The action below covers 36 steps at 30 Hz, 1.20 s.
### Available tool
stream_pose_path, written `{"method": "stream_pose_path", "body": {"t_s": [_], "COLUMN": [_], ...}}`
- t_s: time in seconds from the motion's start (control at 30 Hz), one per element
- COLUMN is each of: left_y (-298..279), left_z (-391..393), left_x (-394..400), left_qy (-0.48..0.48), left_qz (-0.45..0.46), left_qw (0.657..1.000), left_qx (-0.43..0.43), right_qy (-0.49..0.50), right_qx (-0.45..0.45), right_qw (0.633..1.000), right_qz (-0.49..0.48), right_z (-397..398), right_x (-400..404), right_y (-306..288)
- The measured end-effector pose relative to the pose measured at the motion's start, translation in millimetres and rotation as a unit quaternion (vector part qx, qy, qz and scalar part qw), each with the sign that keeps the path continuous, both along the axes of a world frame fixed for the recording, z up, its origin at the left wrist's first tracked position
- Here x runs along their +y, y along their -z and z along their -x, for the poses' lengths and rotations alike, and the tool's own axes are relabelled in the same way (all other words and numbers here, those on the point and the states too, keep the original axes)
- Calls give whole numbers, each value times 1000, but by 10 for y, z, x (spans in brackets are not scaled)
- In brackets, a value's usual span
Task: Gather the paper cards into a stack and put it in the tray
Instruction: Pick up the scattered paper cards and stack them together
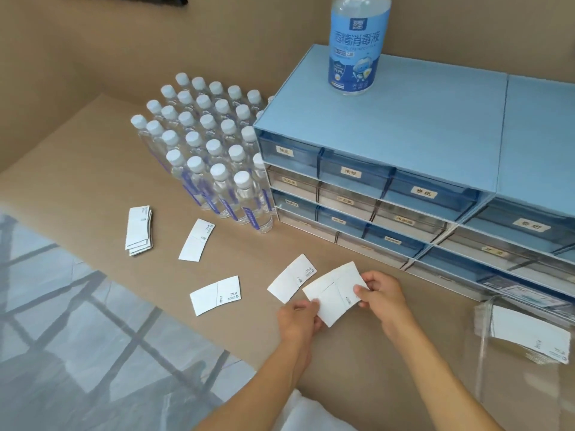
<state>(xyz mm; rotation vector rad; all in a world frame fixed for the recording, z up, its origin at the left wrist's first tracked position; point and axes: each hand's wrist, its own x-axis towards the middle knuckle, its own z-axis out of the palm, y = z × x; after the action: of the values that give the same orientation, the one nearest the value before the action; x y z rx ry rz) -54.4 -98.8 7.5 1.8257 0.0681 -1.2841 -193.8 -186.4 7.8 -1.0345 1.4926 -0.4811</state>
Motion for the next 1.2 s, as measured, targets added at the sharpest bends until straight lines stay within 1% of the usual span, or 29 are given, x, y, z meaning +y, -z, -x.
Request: {"method": "stream_pose_path", "body": {"t_s": [0.13,0.3,0.5,0.63,0.73,1.0,1.2], "left_y": [6,92,157,177,161,204,214], "left_z": [-325,-689,-907,-950,-966,-998,-985], "left_x": [107,145,-11,-140,-221,-306,-279], "left_qy": [-40,-71,-100,-108,-104,-110,-101], "left_qz": [7,-12,-33,-56,-71,-110,-99], "left_qw": [999,997,994,992,991,986,987], "left_qx": [-5,-24,-20,-18,-39,-58,-76], "right_qy": [-28,-97,-167,-216,-233,-235,-224], "right_qx": [3,34,141,236,276,278,263], "right_qw": [1000,994,972,940,924,924,932], "right_qz": [4,41,83,121,124,114,111], "right_z": [-427,-932,-1330,-1437,-1475,-1529,-1500], "right_x": [47,-15,-211,-337,-381,-437,-435], "right_y": [-4,-35,48,103,139,258,283]}}
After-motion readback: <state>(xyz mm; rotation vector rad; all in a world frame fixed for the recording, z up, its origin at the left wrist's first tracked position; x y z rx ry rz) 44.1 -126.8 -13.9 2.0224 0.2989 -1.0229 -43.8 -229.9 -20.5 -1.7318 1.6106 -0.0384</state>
